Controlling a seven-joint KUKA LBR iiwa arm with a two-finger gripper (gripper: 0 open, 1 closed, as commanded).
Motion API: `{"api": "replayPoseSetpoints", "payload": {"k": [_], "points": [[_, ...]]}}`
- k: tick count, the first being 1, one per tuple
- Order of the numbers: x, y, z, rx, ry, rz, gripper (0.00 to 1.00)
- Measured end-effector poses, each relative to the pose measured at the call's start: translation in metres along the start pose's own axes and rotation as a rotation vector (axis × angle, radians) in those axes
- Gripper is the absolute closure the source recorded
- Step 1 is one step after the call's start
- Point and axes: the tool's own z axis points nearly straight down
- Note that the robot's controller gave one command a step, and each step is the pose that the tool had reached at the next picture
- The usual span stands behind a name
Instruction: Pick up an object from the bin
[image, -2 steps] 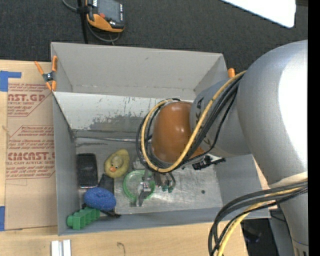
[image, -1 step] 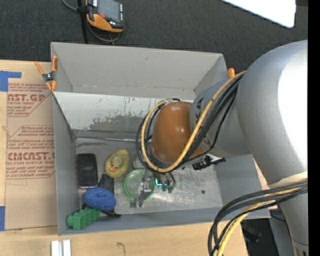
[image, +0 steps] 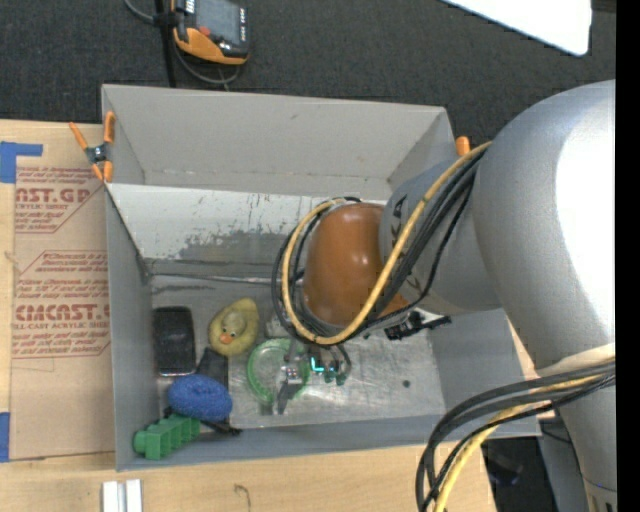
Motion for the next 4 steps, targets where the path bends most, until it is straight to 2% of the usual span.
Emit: {"api": "replayPoseSetpoints", "payload": {"k": [1,2,3,4], "points": [[0.002,-0.006,0.0,-0.004,0.001,-0.222,1.0],[0.002,-0.006,0.0,-0.004,0.002,-0.222,1.0],[-0.025,-0.033,-0.092,0.006,0.017,-0.231,1.0],[-0.025,-0.033,-0.092,0.006,0.017,-0.232,1.0]]}}
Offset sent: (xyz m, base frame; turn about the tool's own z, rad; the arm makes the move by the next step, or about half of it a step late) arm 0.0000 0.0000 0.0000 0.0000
